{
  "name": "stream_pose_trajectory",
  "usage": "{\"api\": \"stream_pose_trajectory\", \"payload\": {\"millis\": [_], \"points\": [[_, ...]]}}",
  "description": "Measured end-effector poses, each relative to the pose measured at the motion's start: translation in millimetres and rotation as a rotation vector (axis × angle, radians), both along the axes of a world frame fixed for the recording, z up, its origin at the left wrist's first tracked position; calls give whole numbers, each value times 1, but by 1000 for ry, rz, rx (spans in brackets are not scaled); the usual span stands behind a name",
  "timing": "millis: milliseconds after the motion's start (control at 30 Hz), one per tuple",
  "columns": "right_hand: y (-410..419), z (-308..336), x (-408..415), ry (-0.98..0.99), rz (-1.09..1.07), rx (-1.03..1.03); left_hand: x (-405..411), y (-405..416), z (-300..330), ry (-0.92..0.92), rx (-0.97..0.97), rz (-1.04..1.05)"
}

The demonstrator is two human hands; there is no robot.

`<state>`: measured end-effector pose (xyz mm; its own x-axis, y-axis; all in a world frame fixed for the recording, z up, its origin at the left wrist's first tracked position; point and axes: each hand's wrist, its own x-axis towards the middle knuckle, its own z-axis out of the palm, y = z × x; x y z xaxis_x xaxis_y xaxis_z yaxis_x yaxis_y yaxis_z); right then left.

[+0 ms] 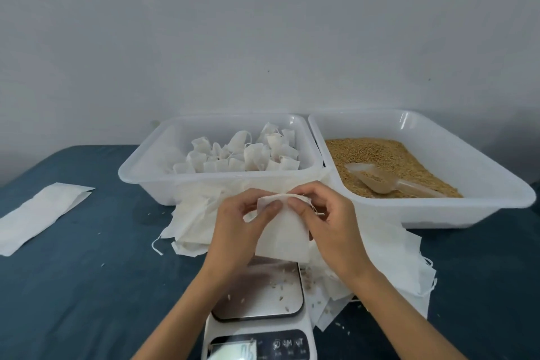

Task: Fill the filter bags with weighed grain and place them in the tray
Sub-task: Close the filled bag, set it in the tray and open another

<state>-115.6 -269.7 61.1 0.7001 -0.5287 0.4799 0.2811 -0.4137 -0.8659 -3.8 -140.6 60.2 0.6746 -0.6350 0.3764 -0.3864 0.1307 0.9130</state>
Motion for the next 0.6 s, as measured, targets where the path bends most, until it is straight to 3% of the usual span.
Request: {"api": "stream_pose_trajectory", "payload": {"millis": [200,367,600], "points": [[1,1,-1,-99,-232,-201,1,2,-1,-10,32,140],[6,1,1,99,96,66,-8,2,0,-245,26,235],[-2,-2,4,46,123,207,-14,2,4,-321,0,163]]}}
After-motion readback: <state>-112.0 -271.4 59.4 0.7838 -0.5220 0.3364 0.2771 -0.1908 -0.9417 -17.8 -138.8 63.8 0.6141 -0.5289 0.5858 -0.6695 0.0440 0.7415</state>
